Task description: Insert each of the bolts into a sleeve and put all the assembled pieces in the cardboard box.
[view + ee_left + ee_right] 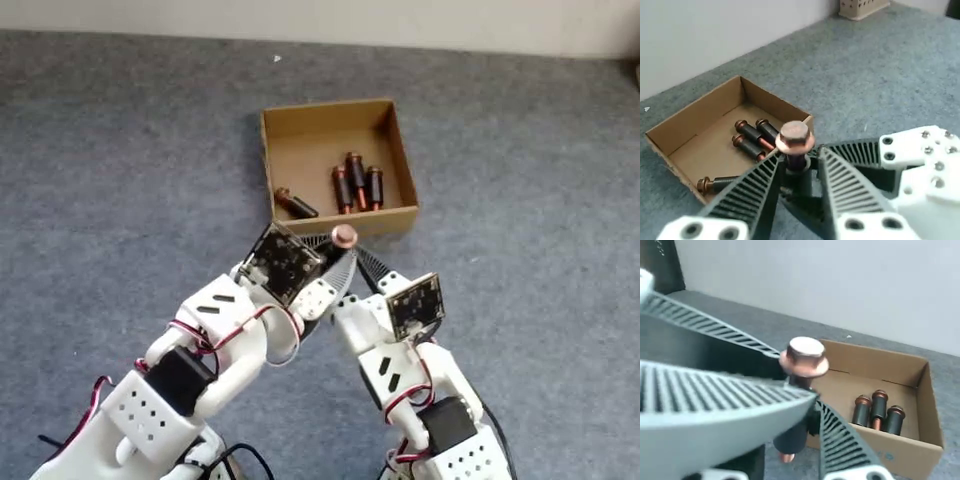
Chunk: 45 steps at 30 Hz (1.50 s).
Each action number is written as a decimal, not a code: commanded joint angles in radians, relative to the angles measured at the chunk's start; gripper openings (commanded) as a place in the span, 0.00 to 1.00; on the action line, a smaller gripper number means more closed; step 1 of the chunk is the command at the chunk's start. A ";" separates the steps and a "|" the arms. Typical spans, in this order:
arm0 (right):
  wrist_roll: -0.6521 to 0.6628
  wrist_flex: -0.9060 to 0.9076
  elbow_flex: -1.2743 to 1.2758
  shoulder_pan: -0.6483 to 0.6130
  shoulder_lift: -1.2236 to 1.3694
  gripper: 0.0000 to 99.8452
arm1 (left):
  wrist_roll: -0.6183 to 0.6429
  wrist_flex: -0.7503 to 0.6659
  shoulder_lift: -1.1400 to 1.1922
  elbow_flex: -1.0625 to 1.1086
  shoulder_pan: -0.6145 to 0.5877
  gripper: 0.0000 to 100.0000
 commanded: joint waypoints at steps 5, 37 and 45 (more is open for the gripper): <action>-0.002 -0.038 0.093 0.116 -0.027 0.01 | -0.051 0.034 -0.012 -0.035 -0.079 0.17; -0.002 0.067 0.088 0.182 -0.022 0.01 | -0.121 0.236 -0.638 0.392 -0.565 0.01; -0.002 0.292 -0.071 0.219 -0.016 0.01 | -0.121 0.086 -0.634 0.582 -0.667 0.01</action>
